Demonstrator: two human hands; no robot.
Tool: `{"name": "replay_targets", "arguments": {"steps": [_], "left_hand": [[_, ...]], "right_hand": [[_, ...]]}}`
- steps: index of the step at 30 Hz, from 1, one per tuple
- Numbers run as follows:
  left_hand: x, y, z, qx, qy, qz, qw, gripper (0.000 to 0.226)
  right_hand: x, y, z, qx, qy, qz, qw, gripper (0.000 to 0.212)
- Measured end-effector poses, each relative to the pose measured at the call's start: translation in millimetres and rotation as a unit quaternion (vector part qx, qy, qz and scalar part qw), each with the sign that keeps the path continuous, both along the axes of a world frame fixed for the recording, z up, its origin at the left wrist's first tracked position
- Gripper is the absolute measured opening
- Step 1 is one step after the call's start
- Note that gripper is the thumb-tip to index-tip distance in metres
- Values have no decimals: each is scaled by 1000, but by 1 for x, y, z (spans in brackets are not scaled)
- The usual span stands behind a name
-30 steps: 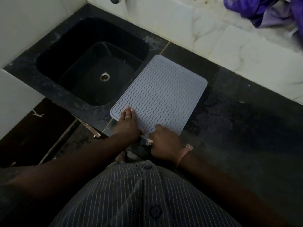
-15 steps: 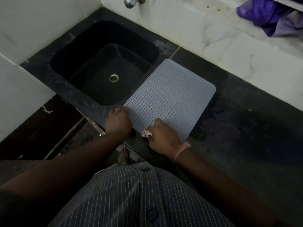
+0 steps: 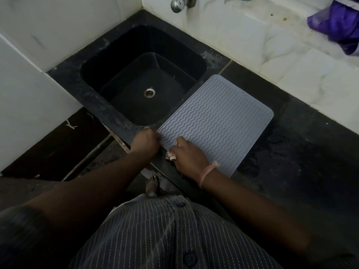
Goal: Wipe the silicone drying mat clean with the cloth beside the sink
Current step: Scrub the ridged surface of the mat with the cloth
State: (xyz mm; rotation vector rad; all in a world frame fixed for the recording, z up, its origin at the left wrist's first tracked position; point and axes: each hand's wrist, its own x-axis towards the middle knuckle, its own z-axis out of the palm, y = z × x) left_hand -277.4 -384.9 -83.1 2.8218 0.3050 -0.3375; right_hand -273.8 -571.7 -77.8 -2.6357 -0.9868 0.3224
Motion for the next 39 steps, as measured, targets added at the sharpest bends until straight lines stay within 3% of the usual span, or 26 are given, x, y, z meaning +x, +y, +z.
{"name": "replay_targets", "arguments": {"steps": [7,13,19,23,28,33,39], "left_hand": [[2,9,-1,-80,7,18,997,24],[2,18,-13,-183,-38,139,972,23],[9,11,-14,-155,-90,201,963,18],[12,18,-14,-155,-97,196,963,28],[18,18,-11,-112,-70,168,977,28],[21,18,-7,-77,-47,166,982,28],[22,20,-9,-86,-24,160,983,26]], "right_hand": [[17,35,5,46,0,-14,999,22],[21,33,11,71,61,-78,993,18],[42,39,22,45,53,-121,990,29],[40,52,13,36,13,-52,998,19],[33,59,8,-15,-30,10,999,34],[24,37,12,-51,-19,45,998,17],[-15,-28,-1,5,64,-43,997,24]]}}
